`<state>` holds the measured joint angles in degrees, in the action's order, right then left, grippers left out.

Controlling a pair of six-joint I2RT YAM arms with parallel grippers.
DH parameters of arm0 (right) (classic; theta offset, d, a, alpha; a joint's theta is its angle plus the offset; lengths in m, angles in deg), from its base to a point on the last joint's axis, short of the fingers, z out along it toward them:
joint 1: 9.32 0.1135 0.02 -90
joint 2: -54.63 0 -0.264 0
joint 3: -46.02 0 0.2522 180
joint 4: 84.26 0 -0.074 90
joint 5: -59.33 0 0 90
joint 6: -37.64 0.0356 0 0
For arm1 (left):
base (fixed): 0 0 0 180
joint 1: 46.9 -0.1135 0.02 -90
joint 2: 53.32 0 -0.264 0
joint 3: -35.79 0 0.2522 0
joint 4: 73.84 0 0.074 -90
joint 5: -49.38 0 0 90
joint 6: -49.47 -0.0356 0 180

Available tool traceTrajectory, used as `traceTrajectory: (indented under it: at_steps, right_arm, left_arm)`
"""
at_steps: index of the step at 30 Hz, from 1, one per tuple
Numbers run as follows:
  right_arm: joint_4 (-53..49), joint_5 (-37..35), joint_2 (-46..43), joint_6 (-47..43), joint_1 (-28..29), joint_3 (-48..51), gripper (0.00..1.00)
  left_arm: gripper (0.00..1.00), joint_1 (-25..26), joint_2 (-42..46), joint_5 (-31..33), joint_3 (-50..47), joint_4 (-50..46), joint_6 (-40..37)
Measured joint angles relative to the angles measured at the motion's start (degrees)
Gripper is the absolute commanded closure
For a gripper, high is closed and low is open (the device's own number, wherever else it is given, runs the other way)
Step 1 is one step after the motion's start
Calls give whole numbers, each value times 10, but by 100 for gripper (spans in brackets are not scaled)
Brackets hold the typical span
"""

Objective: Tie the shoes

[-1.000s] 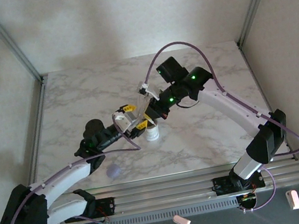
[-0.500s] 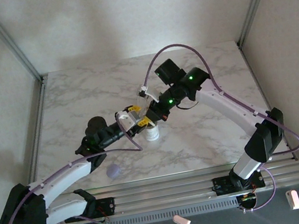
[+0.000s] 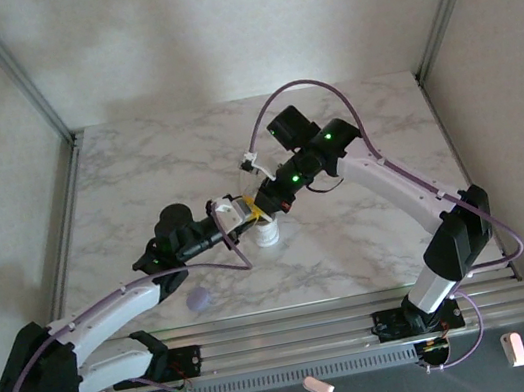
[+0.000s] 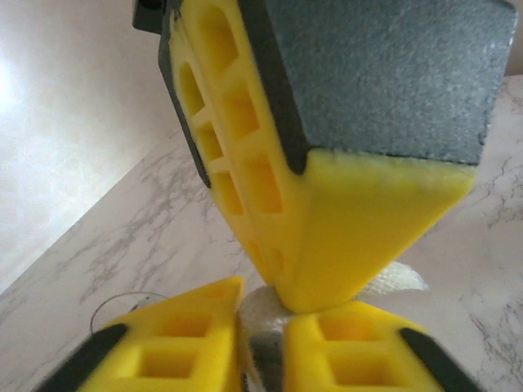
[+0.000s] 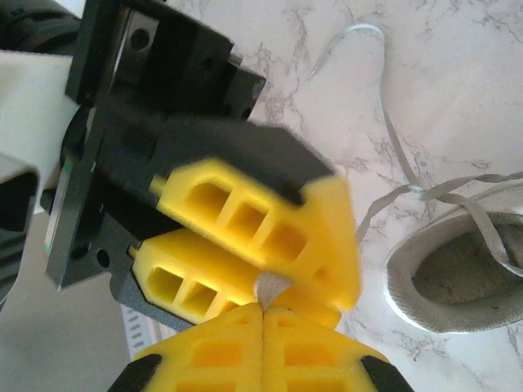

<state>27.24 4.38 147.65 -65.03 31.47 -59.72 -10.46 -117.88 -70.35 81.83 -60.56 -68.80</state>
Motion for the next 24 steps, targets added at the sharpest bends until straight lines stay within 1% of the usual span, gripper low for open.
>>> traceTrajectory:
  at_steps: [1,3,5,7,11,13,14,16,17,18,19,21,22,24]
  right_arm:
    - [4,-1,0,3,0,0,100]
    - [14,-4,0,10,0,0,86]
    - [36,-10,-10,23,1,11,69]
    - [63,-17,-30,32,1,31,63]
    - [160,-53,-128,50,2,149,60]
    - [208,-55,-174,62,1,201,58]
    - [236,-55,-197,68,1,228,54]
    - [296,-53,-229,82,1,276,43]
    - [330,-51,-242,87,1,301,37]
    - [358,-49,-249,93,1,321,28]
    - [385,-48,-253,97,1,340,22]
    - [435,-42,-253,101,1,368,21]
    - [450,-40,-253,102,1,377,13]
    - [483,-39,-251,94,0,392,12]
  left_arm:
    - [100,1,3,2,0,-3,1]
    - [100,2,7,11,0,-6,0]
    - [100,2,13,21,0,-3,5]
    - [100,2,20,28,-2,0,11]
    - [100,3,43,40,-8,31,28]
    - [100,3,50,45,-10,46,35]
    - [100,3,52,47,-11,53,40]
    - [100,3,54,51,-13,64,48]
    - [100,3,54,51,-14,67,53]
    - [100,3,54,51,-14,69,57]
    - [100,3,55,51,-14,71,59]
    - [100,3,56,51,-14,75,63]
    - [100,3,57,50,-14,75,65]
    - [100,3,60,49,-14,75,68]
